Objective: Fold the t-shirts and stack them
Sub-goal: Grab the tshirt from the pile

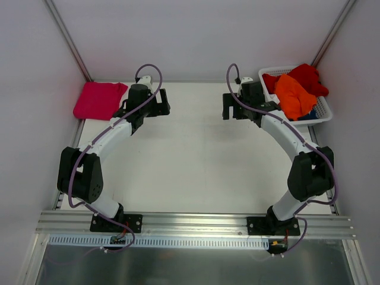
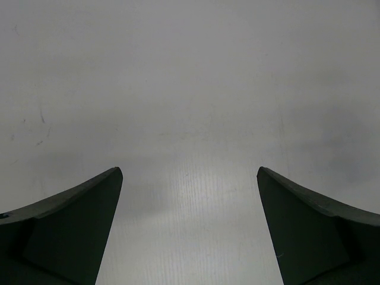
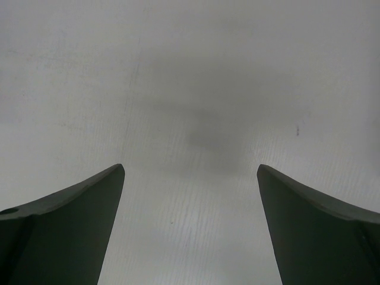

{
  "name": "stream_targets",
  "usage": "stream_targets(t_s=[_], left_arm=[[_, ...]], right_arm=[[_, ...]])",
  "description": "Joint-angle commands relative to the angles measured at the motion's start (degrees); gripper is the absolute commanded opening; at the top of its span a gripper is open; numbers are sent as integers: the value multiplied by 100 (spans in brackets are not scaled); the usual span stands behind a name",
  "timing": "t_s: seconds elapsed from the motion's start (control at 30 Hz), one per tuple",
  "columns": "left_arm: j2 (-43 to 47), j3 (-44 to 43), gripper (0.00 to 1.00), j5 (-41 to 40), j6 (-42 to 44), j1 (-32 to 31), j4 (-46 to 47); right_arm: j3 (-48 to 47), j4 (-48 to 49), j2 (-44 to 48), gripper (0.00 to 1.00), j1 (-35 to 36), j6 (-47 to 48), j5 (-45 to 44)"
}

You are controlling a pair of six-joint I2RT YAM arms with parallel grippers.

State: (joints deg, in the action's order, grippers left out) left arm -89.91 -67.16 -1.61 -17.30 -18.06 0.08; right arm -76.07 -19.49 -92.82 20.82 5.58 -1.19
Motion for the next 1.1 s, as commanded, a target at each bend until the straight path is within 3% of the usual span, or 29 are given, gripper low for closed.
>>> stream_targets(t_s=[0.0,0.5,0.87,1.07], left_arm=[[61,-114,99,38,34,-48,63],[88,-87,99,-59,104,-48,63],[35,-122,99,-68,86,-48,63],[26,-105,99,-77,95,-48,63]], right_arm=[[-898,-169,-245,99,-349,302,-435],[-4063,-1224,-2029,100,-2151,250,-487],[-4162,-1233,-2926,99,-3224,-215,-206],[-3924,-1057,-2997,91,-3347,-251,-40]])
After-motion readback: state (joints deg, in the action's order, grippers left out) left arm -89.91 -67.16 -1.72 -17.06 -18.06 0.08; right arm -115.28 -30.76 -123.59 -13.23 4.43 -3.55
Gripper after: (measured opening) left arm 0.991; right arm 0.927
